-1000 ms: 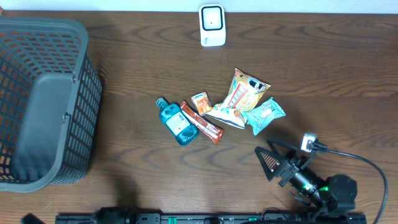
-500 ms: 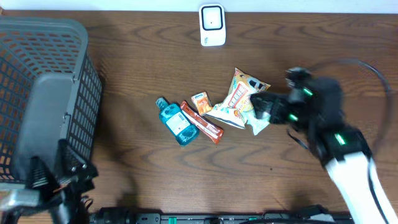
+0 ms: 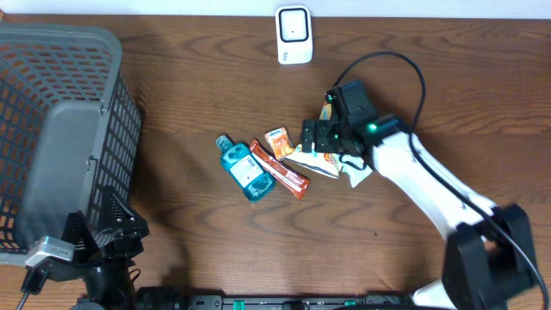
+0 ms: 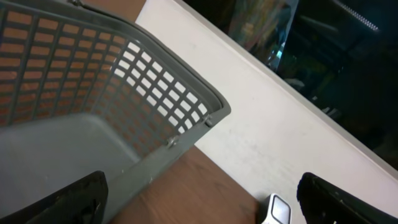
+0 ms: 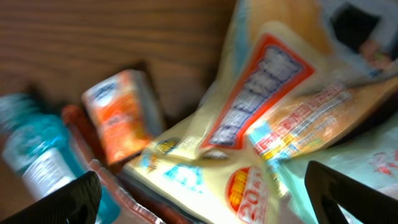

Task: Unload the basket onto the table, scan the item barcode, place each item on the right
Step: 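Reach the right gripper forward to the yellow snack bag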

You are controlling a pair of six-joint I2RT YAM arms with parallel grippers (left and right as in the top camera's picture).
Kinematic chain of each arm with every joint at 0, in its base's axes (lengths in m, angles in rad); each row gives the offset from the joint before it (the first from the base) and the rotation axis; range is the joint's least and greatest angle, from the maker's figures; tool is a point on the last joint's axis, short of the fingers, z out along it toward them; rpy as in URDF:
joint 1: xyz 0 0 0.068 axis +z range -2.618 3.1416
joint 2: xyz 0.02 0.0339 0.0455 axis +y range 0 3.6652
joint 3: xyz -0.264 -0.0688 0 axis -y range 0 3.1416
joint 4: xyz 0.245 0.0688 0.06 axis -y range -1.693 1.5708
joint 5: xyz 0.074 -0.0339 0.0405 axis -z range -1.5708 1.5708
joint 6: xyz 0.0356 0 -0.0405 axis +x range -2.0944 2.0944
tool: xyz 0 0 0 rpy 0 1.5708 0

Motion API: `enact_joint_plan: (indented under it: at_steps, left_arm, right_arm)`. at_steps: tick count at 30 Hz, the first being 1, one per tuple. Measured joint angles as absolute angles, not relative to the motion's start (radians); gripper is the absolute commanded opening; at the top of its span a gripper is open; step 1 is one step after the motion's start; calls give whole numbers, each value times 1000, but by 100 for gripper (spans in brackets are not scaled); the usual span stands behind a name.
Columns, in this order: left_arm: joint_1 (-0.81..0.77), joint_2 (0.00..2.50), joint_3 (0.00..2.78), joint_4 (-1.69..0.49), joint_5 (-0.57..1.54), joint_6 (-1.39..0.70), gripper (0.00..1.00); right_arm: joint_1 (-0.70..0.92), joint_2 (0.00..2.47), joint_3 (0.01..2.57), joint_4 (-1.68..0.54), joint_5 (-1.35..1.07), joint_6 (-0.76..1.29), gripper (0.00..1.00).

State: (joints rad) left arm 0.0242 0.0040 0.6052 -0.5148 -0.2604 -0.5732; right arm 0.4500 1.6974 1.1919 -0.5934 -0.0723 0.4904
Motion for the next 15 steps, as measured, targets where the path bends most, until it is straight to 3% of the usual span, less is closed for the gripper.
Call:
enact_joint_plan:
  at_steps: [9,15]
  left_arm:
    - [25,4,595,-703,-265,-579,98]
    - [25,4,594,-702,-263,-580,98]
  right_arm:
    - [551,1982,1627,-877,173,763,88]
    - [545,2141,1674,-920,206,877,84]
